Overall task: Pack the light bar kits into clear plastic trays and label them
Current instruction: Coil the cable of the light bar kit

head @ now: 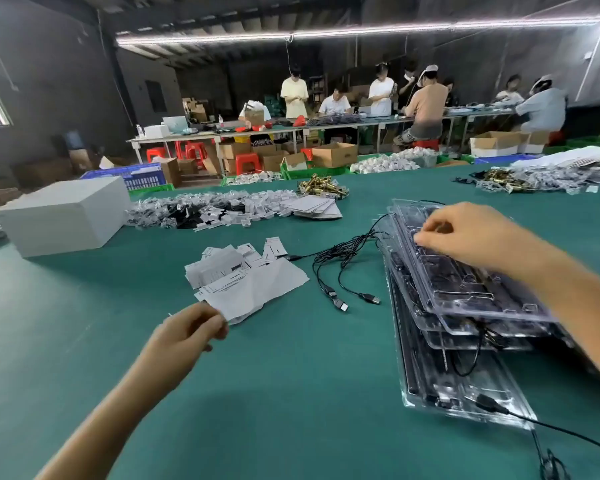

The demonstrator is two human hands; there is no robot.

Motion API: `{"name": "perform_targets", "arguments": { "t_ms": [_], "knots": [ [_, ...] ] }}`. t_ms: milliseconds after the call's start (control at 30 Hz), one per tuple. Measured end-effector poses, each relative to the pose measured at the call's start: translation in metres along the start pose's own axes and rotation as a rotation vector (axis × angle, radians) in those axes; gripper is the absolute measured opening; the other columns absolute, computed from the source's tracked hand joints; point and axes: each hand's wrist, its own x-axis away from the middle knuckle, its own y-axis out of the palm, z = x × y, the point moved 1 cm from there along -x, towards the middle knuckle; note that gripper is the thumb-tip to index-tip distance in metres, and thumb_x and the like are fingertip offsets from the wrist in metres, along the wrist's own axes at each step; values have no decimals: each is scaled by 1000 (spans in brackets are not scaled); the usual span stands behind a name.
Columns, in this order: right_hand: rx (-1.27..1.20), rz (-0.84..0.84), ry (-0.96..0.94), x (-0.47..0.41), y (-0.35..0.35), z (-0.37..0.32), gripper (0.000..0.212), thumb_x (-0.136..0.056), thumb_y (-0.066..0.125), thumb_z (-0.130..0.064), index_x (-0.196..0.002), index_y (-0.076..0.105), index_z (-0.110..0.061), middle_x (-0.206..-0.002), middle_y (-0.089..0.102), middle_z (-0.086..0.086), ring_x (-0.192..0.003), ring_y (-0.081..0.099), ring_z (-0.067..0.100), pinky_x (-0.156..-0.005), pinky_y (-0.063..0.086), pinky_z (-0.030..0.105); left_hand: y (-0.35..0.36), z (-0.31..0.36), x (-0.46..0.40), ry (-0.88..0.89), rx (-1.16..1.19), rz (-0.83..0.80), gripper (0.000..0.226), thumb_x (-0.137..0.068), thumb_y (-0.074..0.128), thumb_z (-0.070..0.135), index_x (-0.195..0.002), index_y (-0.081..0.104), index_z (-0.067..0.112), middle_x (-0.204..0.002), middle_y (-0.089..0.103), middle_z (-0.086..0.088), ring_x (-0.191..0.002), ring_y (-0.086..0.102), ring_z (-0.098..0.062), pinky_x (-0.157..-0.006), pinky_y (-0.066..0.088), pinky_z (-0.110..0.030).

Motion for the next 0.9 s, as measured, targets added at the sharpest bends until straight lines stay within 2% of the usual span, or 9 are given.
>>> {"name": "perform_targets", "arguments": {
  "t_ms": [133,200,267,333,467,567,667,767,900],
  "knots": [
    [260,-52,220,-60,29,11,56,-91,52,-55,-60,36,-11,-60,40,5,-55,42,21,-54,35,29,41,-21,-49,-105,-158,109,17,-91,58,14,-76,63,20,-75,68,3,-79,62,-20,-73,48,-30],
    [298,-184,381,-75,51,18,72,-80,50,-74,-83,51,-2,-98,56,21,-91,56,34,-78,46,44,55,-36,-59,-135,-97,163,18,-91,57,13,-75,62,20,-75,67,2,-77,60,-19,-68,44,-24],
    [338,-249,553,-82,67,25,99,-70,56,-79,-135,43,-6,-149,23,32,-133,26,53,-103,24,68,57,-52,-60,-197,-8,233,20,-90,57,14,-73,63,22,-71,66,4,-73,59,-19,-63,43,-23],
    [305,-275,649,-86,73,20,109,-68,67,-71,-149,25,-12,-155,0,31,-139,7,56,-106,12,72,55,-62,-58,-229,95,298,19,-90,57,15,-74,64,22,-69,67,5,-69,61,-14,-59,44,-24],
    [308,-277,651,-84,74,12,107,-77,74,-47,-152,8,-11,-156,2,28,-140,6,54,-108,12,71,44,-71,-55,-229,175,302,17,-92,56,10,-78,65,16,-69,68,3,-59,61,-7,-56,45,-28],
    [361,-327,563,-74,70,3,87,-78,74,-45,-143,29,-7,-151,24,27,-137,20,53,-107,24,68,43,-75,-54,-252,219,308,18,-92,55,8,-79,66,13,-68,68,-1,-59,61,-9,-57,47,-28],
    [392,-320,310,-58,64,-9,44,-81,71,-32,-108,45,-9,-111,58,15,-104,57,36,-85,50,44,45,-77,-55,-257,214,272,19,-92,56,9,-78,67,13,-68,68,-1,-59,60,-11,-59,47,-29],
    [432,-293,137,-44,59,-23,21,-81,51,-4,-100,43,-7,-72,48,2,-59,47,15,-45,33,25,46,-80,-55,-261,221,261,19,-91,56,9,-77,67,14,-68,68,0,-58,59,-10,-58,46,-29],
    [447,-149,-11,-43,40,-47,18,-81,46,0,-84,34,-13,-69,44,1,-54,42,13,-43,29,26,46,-79,-54,-260,218,242,20,-90,56,11,-74,67,16,-69,68,0,-57,58,-9,-58,46,-29]
  ]
}}
